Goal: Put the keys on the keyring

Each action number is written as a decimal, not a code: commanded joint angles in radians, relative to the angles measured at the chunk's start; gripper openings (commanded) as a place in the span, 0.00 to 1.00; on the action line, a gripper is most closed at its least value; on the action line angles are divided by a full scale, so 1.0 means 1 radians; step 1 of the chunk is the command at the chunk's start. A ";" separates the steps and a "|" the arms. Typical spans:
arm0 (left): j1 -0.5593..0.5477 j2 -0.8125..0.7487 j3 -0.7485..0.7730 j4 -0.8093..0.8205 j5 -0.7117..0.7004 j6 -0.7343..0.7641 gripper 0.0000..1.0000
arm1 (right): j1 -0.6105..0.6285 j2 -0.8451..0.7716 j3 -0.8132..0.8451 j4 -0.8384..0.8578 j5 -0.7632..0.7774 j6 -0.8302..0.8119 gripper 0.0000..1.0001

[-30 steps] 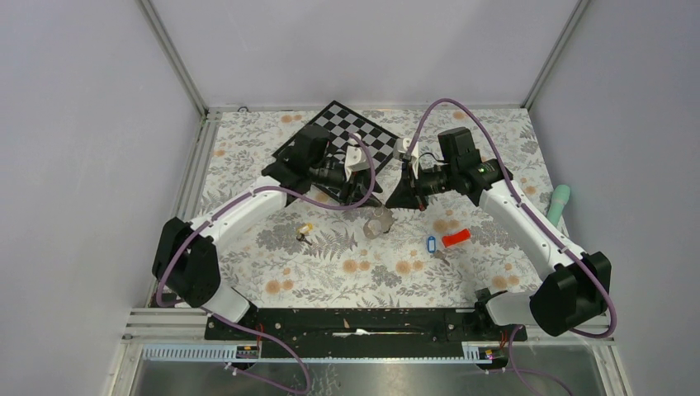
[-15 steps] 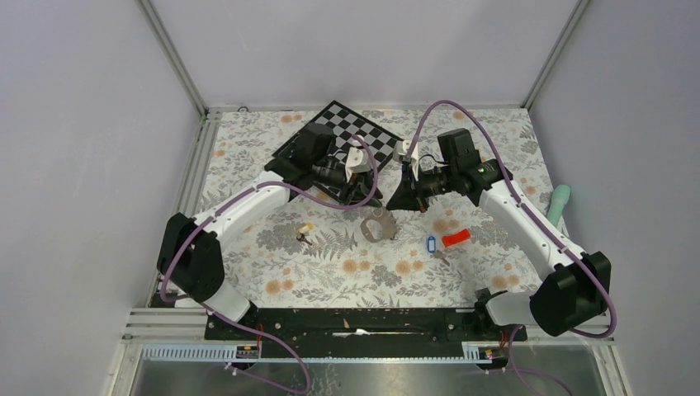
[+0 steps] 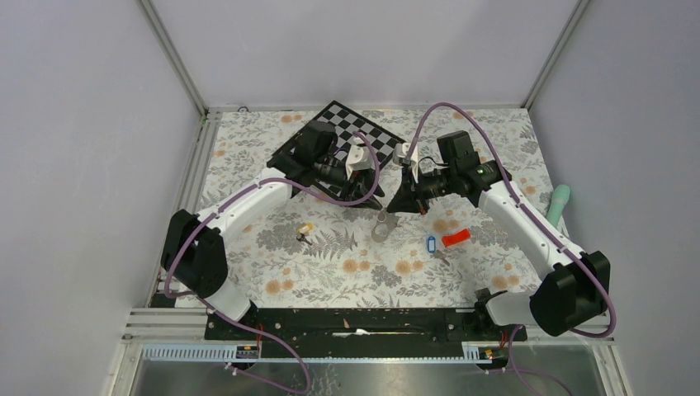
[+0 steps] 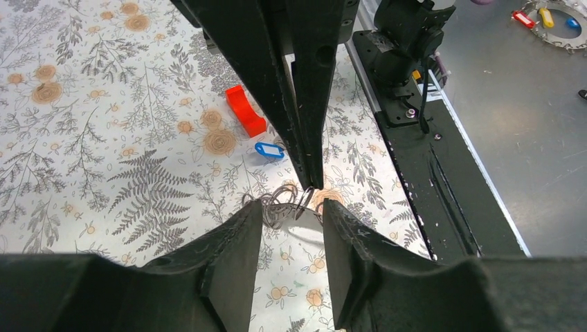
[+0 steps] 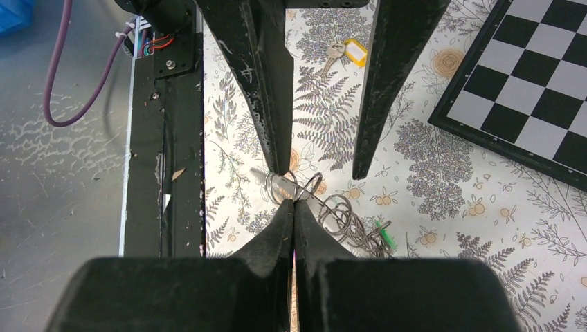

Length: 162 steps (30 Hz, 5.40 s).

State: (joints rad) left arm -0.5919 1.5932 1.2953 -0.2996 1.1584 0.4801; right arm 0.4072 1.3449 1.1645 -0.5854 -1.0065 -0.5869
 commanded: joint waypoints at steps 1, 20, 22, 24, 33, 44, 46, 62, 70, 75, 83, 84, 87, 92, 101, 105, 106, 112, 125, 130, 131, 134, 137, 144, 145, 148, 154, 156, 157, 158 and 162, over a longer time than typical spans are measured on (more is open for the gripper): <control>-0.002 -0.006 0.044 0.014 0.061 0.019 0.43 | 0.010 -0.013 -0.003 0.016 -0.020 -0.017 0.00; -0.037 0.015 0.029 0.017 -0.027 0.044 0.26 | 0.011 -0.021 -0.011 0.028 -0.029 -0.005 0.00; -0.040 0.018 0.031 0.016 -0.029 0.044 0.23 | 0.010 -0.021 -0.011 0.030 -0.027 -0.004 0.00; -0.041 0.019 0.028 0.018 -0.031 0.044 0.20 | 0.010 -0.022 -0.011 0.030 -0.027 -0.002 0.00; -0.040 0.014 0.029 -0.058 -0.022 0.127 0.17 | 0.010 -0.024 -0.012 0.033 -0.018 0.000 0.00; -0.026 0.041 0.071 -0.128 0.001 0.183 0.16 | 0.010 -0.024 -0.015 0.031 -0.017 -0.002 0.00; -0.026 0.043 0.074 -0.128 0.001 0.180 0.15 | 0.010 -0.024 -0.017 0.034 -0.018 -0.001 0.00; -0.026 0.059 0.107 -0.128 0.042 0.113 0.00 | 0.009 -0.025 -0.022 0.028 0.003 -0.018 0.00; -0.026 0.031 0.063 -0.048 0.032 -0.009 0.00 | 0.010 -0.034 -0.024 0.034 0.015 -0.013 0.00; -0.013 -0.043 -0.062 0.161 0.001 -0.137 0.00 | 0.001 -0.052 -0.023 0.045 0.047 0.007 0.18; 0.010 -0.127 -0.135 0.218 -0.019 -0.237 0.00 | -0.076 -0.118 -0.035 0.037 0.093 0.054 0.67; 0.010 -0.134 -0.136 0.213 -0.032 -0.249 0.00 | -0.079 -0.124 -0.041 0.036 0.121 0.058 0.70; 0.010 -0.155 -0.123 0.176 -0.103 -0.267 0.00 | -0.082 -0.146 -0.073 0.026 0.217 0.069 0.74; 0.023 -0.204 -0.099 0.048 -0.200 -0.231 0.00 | -0.082 -0.181 -0.142 -0.070 0.403 0.012 0.77; 0.062 -0.264 -0.092 -0.085 -0.261 -0.172 0.00 | -0.082 -0.149 -0.264 -0.152 0.575 -0.054 0.79; 0.080 -0.278 -0.090 -0.096 -0.260 -0.173 0.00 | -0.082 -0.106 -0.302 -0.142 0.627 -0.103 0.79; 0.082 -0.278 -0.091 -0.098 -0.260 -0.173 0.00 | -0.082 -0.089 -0.305 -0.147 0.633 -0.114 0.78; 0.083 -0.273 -0.093 -0.101 -0.237 -0.170 0.00 | -0.082 0.026 -0.303 -0.225 0.647 -0.180 0.66; 0.083 -0.259 -0.081 -0.108 -0.209 -0.167 0.00 | -0.080 0.146 -0.339 -0.094 0.710 -0.136 0.63; 0.083 -0.253 -0.080 -0.108 -0.201 -0.167 0.00 | -0.064 0.180 -0.348 -0.051 0.727 -0.125 0.63; 0.083 -0.253 -0.080 -0.108 -0.200 -0.167 0.00 | -0.059 0.185 -0.353 -0.042 0.730 -0.124 0.63; 0.083 -0.251 -0.079 -0.108 -0.201 -0.167 0.00 | -0.037 0.196 -0.371 -0.013 0.753 -0.116 0.60; 0.083 -0.250 -0.080 -0.108 -0.199 -0.165 0.00 | -0.016 0.203 -0.382 0.005 0.767 -0.112 0.54; 0.083 -0.254 -0.080 -0.108 -0.200 -0.160 0.00 | -0.011 0.196 -0.326 0.001 0.721 -0.096 0.37; 0.083 -0.254 -0.080 -0.112 -0.200 -0.156 0.00 | -0.011 0.191 -0.312 -0.006 0.698 -0.096 0.35; 0.083 -0.259 -0.080 -0.117 -0.205 -0.148 0.00 | -0.011 0.158 -0.282 -0.034 0.626 -0.103 0.24; 0.083 -0.265 -0.080 -0.119 -0.204 -0.144 0.00 | -0.012 0.100 -0.273 -0.039 0.571 -0.113 0.00; 0.083 -0.266 -0.080 -0.119 -0.202 -0.144 0.00 | -0.011 0.102 -0.273 -0.045 0.600 -0.115 0.12; 0.083 -0.267 -0.080 -0.119 -0.202 -0.144 0.00 | -0.011 0.104 -0.273 -0.048 0.618 -0.118 0.18; 0.083 -0.268 -0.080 -0.119 -0.201 -0.144 0.00 | -0.011 0.104 -0.276 -0.048 0.626 -0.121 0.19; 0.083 -0.271 -0.080 -0.119 -0.199 -0.144 0.00 | -0.012 0.105 -0.285 -0.028 0.630 -0.102 0.18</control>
State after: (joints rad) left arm -0.5102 1.3548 1.1648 -0.4545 0.9161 0.3187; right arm 0.3866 1.4651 0.8589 -0.6083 -0.3824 -0.6956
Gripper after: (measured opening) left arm 0.010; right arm 0.206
